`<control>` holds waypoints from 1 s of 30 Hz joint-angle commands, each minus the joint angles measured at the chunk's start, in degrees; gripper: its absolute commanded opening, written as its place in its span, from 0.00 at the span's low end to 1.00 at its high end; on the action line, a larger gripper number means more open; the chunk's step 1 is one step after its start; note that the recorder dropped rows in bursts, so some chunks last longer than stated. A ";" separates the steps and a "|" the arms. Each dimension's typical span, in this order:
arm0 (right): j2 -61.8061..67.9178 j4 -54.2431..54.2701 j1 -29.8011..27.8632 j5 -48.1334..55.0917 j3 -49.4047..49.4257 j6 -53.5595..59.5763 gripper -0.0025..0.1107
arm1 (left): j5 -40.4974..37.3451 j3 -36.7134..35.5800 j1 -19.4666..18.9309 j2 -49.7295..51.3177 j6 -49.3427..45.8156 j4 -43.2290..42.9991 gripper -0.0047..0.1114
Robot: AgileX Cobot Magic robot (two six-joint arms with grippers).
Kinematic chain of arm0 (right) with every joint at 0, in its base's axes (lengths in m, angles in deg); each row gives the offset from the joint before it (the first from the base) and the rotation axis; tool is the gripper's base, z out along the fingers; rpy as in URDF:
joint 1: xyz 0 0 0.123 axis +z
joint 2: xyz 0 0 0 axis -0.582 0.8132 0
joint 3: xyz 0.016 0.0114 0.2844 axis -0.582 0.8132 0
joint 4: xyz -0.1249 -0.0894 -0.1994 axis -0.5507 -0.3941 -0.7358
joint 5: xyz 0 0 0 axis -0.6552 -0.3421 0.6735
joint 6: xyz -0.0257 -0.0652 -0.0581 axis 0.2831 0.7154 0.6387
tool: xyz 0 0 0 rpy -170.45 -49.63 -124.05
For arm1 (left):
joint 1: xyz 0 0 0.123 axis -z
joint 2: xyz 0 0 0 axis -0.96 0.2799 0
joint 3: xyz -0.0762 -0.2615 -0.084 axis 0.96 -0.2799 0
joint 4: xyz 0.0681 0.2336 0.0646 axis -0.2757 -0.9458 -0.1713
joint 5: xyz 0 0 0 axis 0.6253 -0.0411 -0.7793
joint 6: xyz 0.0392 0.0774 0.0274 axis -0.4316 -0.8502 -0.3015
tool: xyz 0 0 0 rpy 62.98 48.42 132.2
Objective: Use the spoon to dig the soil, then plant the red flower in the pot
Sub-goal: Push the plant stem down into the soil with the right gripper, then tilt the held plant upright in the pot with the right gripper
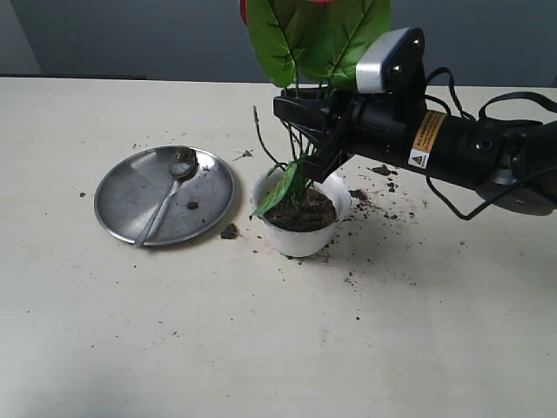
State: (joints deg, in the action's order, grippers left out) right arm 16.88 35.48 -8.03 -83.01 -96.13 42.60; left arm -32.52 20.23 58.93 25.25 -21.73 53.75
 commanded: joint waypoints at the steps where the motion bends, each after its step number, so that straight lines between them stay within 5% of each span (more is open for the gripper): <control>1: 2.26 -1.43 -0.17 5.12 1.48 -0.19 0.02 | 0.31 -0.17 0.06 -0.33 0.10 -0.09 0.04; 30: 3.84 1.55 -0.17 4.60 4.32 -1.31 0.02 | 0.43 -0.17 0.06 -0.33 0.10 -0.09 0.04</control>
State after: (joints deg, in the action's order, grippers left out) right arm 19.34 38.10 -8.03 -83.63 -94.74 40.86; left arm -32.52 20.23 58.93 25.25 -21.73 53.75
